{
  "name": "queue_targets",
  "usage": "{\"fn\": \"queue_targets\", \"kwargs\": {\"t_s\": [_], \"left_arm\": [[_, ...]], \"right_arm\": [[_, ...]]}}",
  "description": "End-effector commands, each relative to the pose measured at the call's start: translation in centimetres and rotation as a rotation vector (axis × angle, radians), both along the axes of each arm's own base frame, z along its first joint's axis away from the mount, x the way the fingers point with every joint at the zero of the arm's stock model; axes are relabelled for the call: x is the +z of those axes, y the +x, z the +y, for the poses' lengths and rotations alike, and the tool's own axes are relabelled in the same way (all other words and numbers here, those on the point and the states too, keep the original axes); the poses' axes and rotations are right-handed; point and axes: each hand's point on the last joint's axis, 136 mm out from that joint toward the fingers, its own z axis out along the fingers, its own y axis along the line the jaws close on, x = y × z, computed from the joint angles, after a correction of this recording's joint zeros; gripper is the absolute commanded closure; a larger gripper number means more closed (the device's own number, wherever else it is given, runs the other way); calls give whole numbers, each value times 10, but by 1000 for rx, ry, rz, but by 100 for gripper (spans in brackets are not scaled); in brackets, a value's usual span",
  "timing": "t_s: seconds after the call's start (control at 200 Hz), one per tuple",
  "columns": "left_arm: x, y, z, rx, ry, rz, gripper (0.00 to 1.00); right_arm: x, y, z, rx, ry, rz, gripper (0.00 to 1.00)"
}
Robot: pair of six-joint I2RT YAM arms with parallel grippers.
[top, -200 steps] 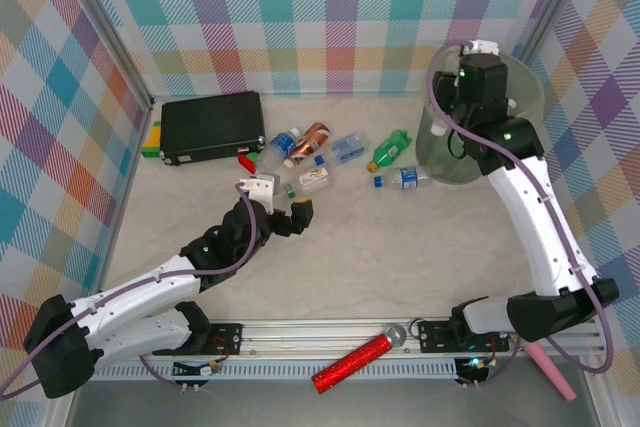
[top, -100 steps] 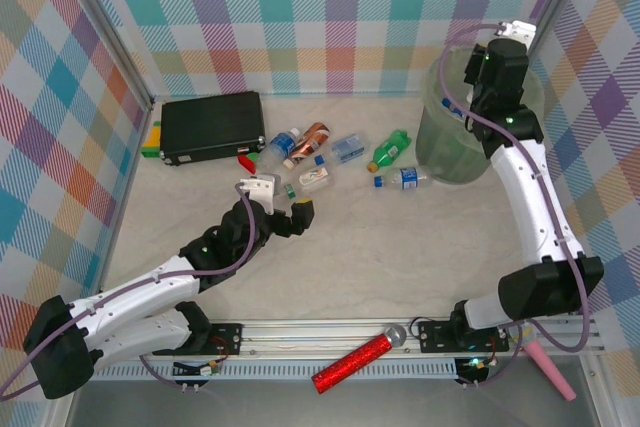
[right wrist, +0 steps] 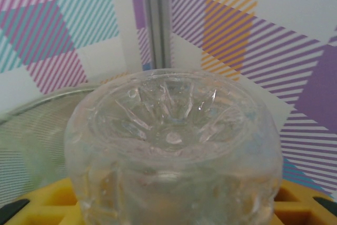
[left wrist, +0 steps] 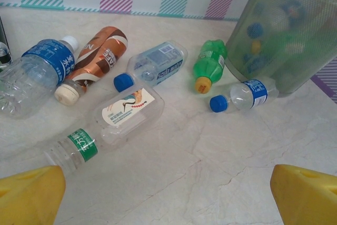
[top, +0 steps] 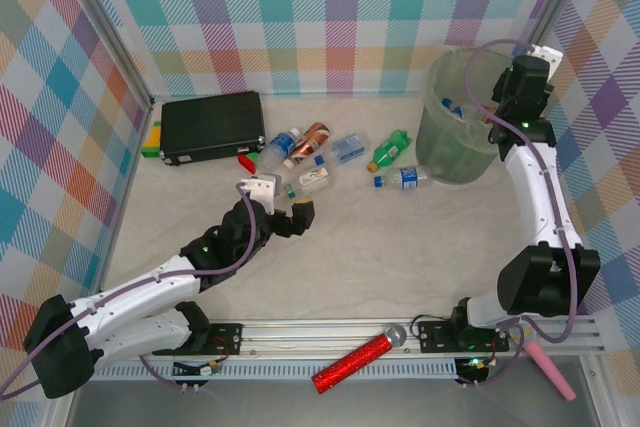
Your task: Put the plastic bottles in the bin
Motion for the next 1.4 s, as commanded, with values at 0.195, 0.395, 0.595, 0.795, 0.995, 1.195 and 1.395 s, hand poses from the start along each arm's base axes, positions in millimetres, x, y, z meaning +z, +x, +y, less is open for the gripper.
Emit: {"fn": "queue_targets", "kwargs": {"t_s": [0.195,0.395,0.595,0.795,0.995,1.195,1.395], "left_arm": [[-6,3,0,6,1,6,0],[-8,3,-2,-1,2,14,0],[-7,3,-2,-3,-1,12,0],[-6,3,-1,1,2,11,0],[-5,1,-5,-17,-7,18,0],[-6,0,-8,-30,-19,30,0],[-4,0,-9,-36,-27,31,0]], "right_arm": [[-9,4,0,47,53,12,31],[9,-2,9,93,74,-9,1],[26,-9,12,110,72,-22,1],[34,-24,24,152,110,-40,1],[30,-47,55,238,126,-1,1],[2,-70,116,379,92,90,1],[-47,-90,176,495,65,224,1]]}}
